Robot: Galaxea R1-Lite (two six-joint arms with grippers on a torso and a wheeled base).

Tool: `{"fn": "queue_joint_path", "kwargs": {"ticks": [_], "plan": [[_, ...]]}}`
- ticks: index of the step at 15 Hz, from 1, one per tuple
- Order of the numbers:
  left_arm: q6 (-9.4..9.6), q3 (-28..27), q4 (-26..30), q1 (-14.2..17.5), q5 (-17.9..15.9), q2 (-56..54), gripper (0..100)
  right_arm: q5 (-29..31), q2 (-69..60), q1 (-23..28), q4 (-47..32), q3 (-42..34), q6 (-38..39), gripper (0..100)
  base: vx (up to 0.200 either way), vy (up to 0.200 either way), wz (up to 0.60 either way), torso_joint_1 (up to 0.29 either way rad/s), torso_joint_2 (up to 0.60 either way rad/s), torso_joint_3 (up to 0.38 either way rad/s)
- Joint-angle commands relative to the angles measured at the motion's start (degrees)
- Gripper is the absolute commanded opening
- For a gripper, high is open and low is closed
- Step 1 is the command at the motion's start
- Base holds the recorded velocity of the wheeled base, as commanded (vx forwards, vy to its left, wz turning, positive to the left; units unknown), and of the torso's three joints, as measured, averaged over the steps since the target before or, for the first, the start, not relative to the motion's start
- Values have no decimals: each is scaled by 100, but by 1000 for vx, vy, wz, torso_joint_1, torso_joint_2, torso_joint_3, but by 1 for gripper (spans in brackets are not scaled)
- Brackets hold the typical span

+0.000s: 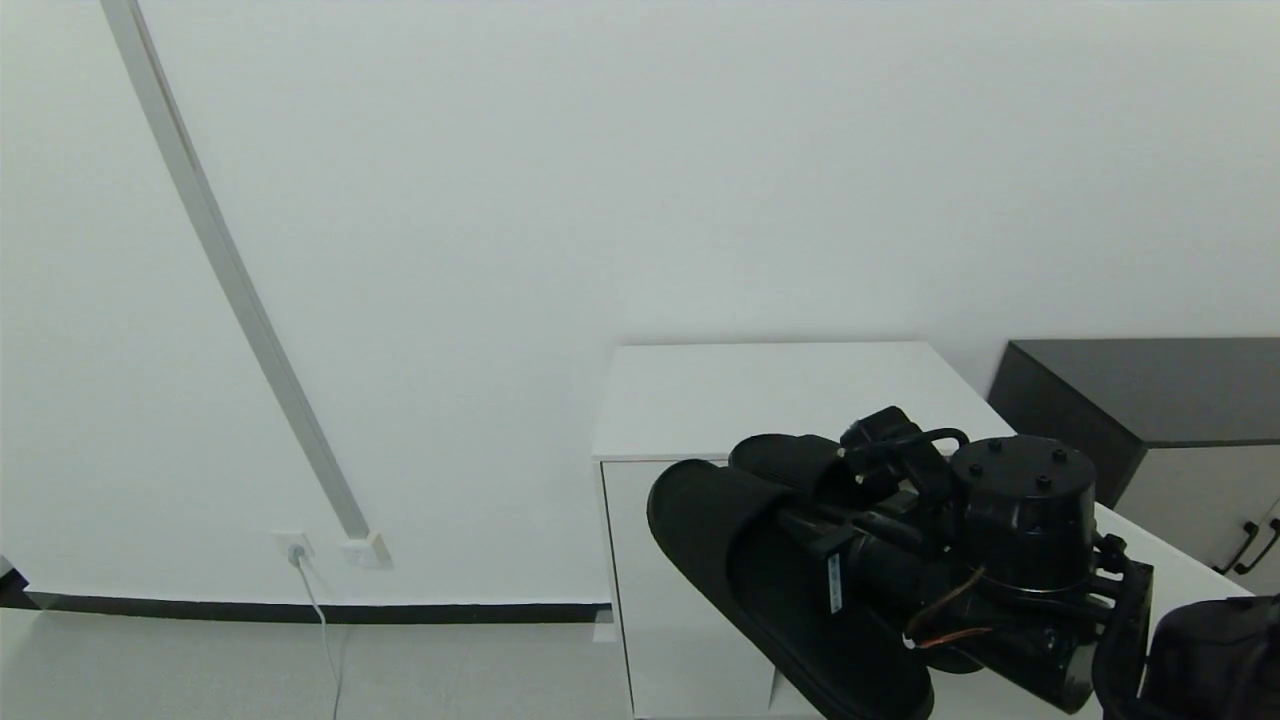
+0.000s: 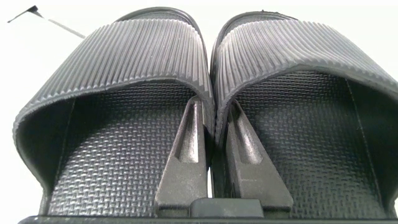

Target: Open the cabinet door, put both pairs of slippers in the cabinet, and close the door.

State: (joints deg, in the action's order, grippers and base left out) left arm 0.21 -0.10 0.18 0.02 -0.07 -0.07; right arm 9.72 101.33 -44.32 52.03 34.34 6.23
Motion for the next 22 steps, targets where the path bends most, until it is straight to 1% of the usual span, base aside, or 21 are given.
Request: {"fn": "queue_joint_path", "kwargs": {"ticks": [1, 6, 9, 22], "plan": [[-3, 1, -1, 6, -1, 7, 0, 4, 54, 3, 0, 2, 1, 0, 0, 0, 0, 0, 0, 0], [-21, 1, -1, 6, 7, 7, 0, 4, 62, -15, 9, 11, 1, 0, 0, 0, 0, 0, 0, 0], [-47, 1, -1, 6, 7, 7, 0, 4, 62, -24, 9, 11, 1, 0, 0, -200, 0, -2, 1, -1], [-56, 1, -9, -2, 7, 7, 0, -40, 62, 38, 27, -6, 27, 0, 0, -200, 0, 3, 4, 1]]}}
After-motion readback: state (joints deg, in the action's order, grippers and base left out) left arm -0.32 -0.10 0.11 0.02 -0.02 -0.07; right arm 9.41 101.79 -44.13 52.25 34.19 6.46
